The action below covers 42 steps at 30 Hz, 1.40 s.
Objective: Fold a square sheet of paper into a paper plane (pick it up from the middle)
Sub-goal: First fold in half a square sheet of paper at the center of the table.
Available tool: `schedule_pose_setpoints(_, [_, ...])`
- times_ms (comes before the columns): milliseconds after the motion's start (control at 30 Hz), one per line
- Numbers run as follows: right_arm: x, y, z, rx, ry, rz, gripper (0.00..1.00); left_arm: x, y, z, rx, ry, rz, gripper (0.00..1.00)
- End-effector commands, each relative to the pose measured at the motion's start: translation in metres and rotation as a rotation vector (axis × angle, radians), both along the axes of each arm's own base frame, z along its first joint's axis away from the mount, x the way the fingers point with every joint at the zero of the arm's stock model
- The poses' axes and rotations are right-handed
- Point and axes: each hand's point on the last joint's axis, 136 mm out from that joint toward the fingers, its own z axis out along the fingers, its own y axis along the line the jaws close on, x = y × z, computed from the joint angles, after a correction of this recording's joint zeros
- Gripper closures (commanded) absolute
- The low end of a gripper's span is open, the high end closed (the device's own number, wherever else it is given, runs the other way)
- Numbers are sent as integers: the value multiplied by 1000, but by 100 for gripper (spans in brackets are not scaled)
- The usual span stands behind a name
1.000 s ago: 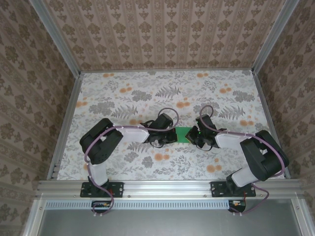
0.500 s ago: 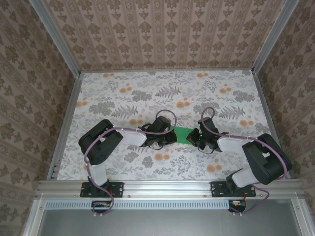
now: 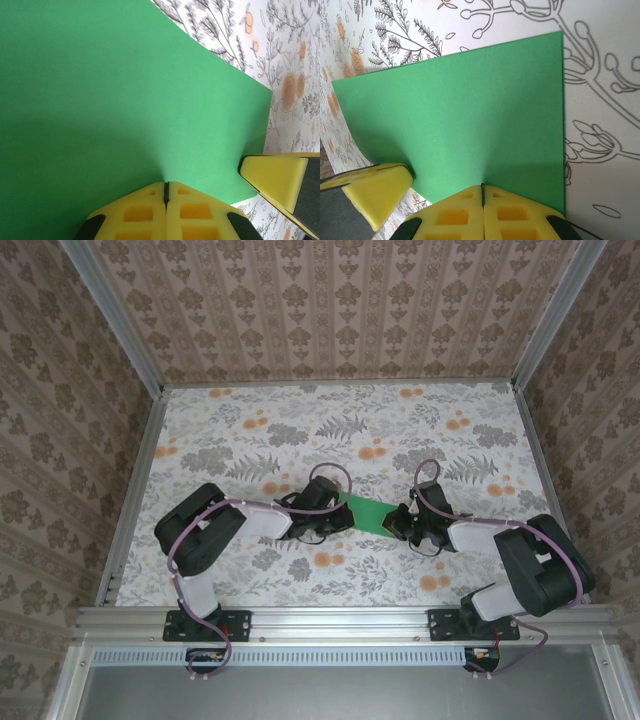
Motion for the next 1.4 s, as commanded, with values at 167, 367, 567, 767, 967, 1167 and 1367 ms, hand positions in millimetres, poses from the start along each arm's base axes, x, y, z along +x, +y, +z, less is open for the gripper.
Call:
schedule_pose_setpoints(167, [-50, -57, -59, -250, 245, -79, 93, 1, 92, -50, 263, 83, 126, 99])
schedule_pose_setpoints(367, [-48, -58, -57, -247, 240, -76, 93, 6, 114, -52, 271, 90, 165, 99])
schedule_pose_setpoints(567, [-28, -48, -38, -224, 162, -35, 93, 19, 103, -21, 223, 28, 123, 99])
schedule_pose_setpoints(767, [11, -17, -3, -154, 22, 142, 93, 33, 95, 22, 176, -63, 124, 98])
schedule_pose_setpoints(967, [40, 6, 17, -110, -59, 260, 93, 36, 82, 41, 98, -80, 115, 98])
schedule_pose_setpoints(1167, [47, 12, 45, -77, -117, 219, 91, 27, 48, 45, 21, -52, 38, 98])
schedule_pose_setpoints(1367, [22, 33, 31, -32, -58, 197, 94, 17, 12, 32, -21, -3, -24, 100])
